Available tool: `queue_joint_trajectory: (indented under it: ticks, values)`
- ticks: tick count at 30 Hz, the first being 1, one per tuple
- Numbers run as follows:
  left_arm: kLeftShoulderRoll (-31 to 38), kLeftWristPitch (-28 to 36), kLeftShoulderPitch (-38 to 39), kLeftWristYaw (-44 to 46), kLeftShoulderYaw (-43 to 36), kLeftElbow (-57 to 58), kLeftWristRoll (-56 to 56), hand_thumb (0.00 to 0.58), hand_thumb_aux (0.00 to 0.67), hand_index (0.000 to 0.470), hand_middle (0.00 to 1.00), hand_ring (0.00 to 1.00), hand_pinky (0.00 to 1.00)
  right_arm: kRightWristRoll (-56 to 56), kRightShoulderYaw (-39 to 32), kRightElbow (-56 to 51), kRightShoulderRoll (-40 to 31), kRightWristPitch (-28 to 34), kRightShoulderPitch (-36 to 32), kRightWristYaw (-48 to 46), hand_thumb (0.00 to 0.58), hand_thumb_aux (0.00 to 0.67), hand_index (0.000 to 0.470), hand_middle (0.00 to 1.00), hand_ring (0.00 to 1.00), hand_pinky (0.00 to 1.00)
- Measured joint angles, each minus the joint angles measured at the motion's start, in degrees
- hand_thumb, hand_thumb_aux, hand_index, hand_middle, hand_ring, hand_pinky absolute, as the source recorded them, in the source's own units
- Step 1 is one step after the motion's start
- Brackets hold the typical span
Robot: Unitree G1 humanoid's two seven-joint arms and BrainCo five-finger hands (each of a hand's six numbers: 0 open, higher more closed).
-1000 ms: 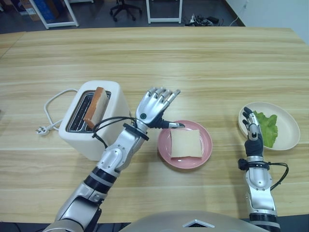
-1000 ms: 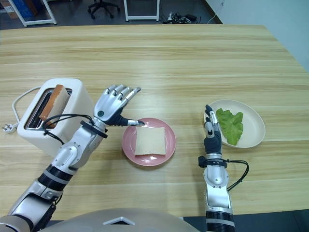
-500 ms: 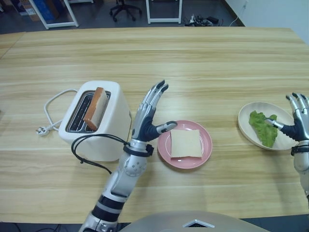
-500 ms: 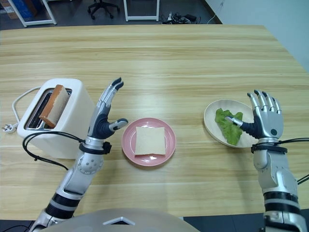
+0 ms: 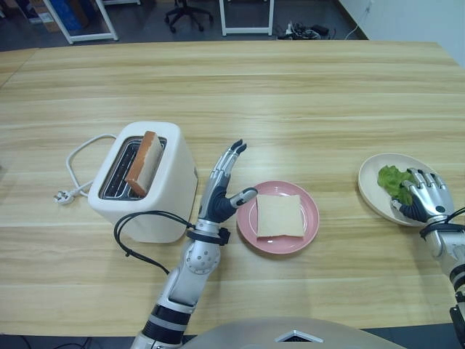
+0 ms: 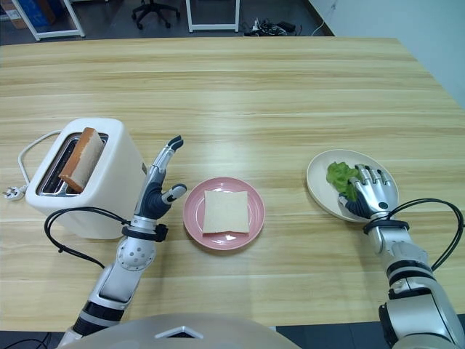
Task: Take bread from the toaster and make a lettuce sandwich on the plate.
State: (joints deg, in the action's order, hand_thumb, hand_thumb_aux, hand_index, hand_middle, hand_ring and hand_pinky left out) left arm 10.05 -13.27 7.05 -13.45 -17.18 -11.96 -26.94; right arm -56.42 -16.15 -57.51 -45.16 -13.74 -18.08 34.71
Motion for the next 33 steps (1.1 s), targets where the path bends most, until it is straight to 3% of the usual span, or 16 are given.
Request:
queue_joint_trajectory:
  ticks: [1,2,10,14,23,27,33]
  values:
    - [-0.11,0.0,0.02,0.07,0.09,0.0,-0.05,0.0,0.0,0.0,0.0,0.0,0.0,0.29,-0.5,-0.45,-0.01,-0.12,-0.4,0.11,0.547,0.51,0.358,0.0,0.0,0.0]
    - [-0.15,0.0,0.05,0.13,0.16,0.0,-0.13,0.0,0.0,0.0,0.0,0.0,0.0,0.36,-1.05,-0.71,-0.05,-0.16,-0.61,0.19,0.58,0.67,0.47,0.0,0.0,0.0]
    - [-0.63,-0.01,0.65,0.38,0.34,0.18,-1.21,0.0,0.0,0.0,0.0,0.0,0.0,2.63,-2.57,0.13,-1.37,-0.71,-0.66,0.41,0.58,0.67,0.47,0.0,0.0,0.0]
    - [-0.92,-0.11,1.05,0.38,0.39,0.28,-1.24,0.0,0.0,0.0,0.0,0.0,0.0,4.36,-1.79,5.7,-3.31,-0.38,1.94,1.84,0.58,0.67,0.47,0.0,0.0,0.0]
    - [-2.38,-1.36,1.1,-0.38,1.51,0.47,-1.19,0.0,0.0,0.0,0.0,0.0,0.0,6.83,8.03,48.0,-5.93,4.82,15.29,-1.63,0.58,0.67,0.47,0.0,0.0,0.0]
    - [-3.13,-1.87,1.03,-1.09,2.06,1.22,-1.18,0.0,0.0,0.0,0.0,0.0,0.0,6.34,6.67,63.17,-0.07,6.1,14.57,-7.78,0.58,0.67,0.47,0.0,0.0,0.0]
    - [-4.52,-2.55,0.82,-1.34,2.0,3.23,-1.18,0.0,0.0,0.0,0.0,0.0,0.0,3.15,-2.56,62.99,13.06,5.61,5.82,-13.61,0.58,0.67,0.47,0.0,0.0,0.0]
